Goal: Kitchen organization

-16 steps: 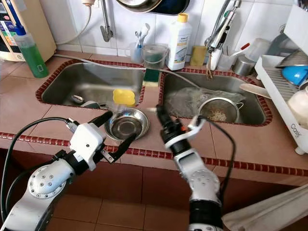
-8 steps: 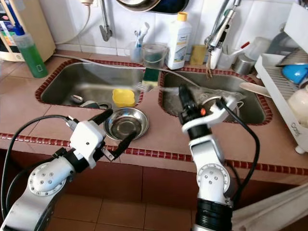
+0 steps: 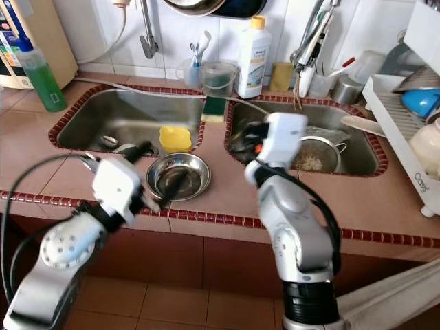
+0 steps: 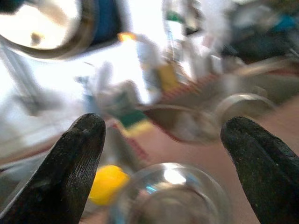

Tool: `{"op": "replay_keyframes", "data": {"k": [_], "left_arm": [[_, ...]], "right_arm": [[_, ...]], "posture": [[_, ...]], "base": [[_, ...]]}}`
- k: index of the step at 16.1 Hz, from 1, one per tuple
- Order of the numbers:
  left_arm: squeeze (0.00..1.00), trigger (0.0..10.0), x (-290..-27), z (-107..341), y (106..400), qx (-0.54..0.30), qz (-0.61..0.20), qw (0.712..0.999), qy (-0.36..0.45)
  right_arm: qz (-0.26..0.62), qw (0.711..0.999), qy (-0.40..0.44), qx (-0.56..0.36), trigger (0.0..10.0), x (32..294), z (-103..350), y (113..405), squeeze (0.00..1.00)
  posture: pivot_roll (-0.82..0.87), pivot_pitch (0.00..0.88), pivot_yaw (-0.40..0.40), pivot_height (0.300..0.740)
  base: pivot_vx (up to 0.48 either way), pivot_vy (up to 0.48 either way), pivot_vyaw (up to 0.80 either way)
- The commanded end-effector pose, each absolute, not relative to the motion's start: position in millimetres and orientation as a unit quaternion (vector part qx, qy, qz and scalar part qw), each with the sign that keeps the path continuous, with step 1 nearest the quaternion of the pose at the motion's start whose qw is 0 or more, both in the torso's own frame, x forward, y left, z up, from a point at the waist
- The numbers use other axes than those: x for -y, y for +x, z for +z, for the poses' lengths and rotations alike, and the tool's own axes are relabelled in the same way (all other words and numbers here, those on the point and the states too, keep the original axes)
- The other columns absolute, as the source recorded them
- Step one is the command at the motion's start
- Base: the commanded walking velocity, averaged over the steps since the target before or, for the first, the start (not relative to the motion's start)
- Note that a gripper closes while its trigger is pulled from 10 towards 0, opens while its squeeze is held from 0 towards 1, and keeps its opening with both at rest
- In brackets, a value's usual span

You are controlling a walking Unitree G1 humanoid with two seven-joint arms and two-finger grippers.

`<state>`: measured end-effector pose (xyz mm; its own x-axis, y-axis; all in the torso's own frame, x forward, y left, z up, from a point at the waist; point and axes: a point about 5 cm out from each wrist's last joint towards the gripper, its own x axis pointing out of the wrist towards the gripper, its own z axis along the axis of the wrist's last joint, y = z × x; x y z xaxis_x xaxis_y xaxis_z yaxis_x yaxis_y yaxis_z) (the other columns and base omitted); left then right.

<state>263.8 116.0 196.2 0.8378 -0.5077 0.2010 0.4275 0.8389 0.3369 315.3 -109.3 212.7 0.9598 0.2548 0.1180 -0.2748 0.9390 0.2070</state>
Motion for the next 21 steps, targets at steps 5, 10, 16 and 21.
{"op": "replay_keyframes", "data": {"k": [5, 10, 16, 21], "left_arm": [[0.0, 10.0, -179.5, 213.4, 291.7, 0.152, -0.09, 0.981, 0.084], [0.0, 10.0, -220.3, 230.2, 304.7, 0.145, -0.003, 0.986, 0.08], [0.0, 10.0, -206.3, 224.3, 309.5, 0.12, -0.036, 0.99, 0.058], [0.0, 10.0, -196.0, 192.5, 311.1, 0.055, -0.034, 0.997, 0.034]], "right_arm": [[0.162, 0.981, 0.015, 0.109, 10.0, 115.5, 242.5, 326.7, 0.0], [0.141, 0.987, 0.022, 0.08, 10.0, 122.2, 227.8, 327.9, 0.0], [0.136, 0.986, -0.001, 0.092, 10.0, 125.5, 227.7, 330.8, 0.0], [0.139, 0.987, -0.008, 0.085, 10.0, 125.3, 221.0, 333.6, 0.0]], "posture": [[0.01, 0.039, -0.019, 0.74], [0.03, 0.032, -0.034, 0.74], [0.02, 0.021, -0.039, 0.74], [0.02, 0.005, -0.042, 0.74]], "base": [[0.0, 0.0, 0.0], [0.0, 0.0, 0.0], [0.0, 0.0, 0.0], [0.0, 0.0, 0.0]]}}
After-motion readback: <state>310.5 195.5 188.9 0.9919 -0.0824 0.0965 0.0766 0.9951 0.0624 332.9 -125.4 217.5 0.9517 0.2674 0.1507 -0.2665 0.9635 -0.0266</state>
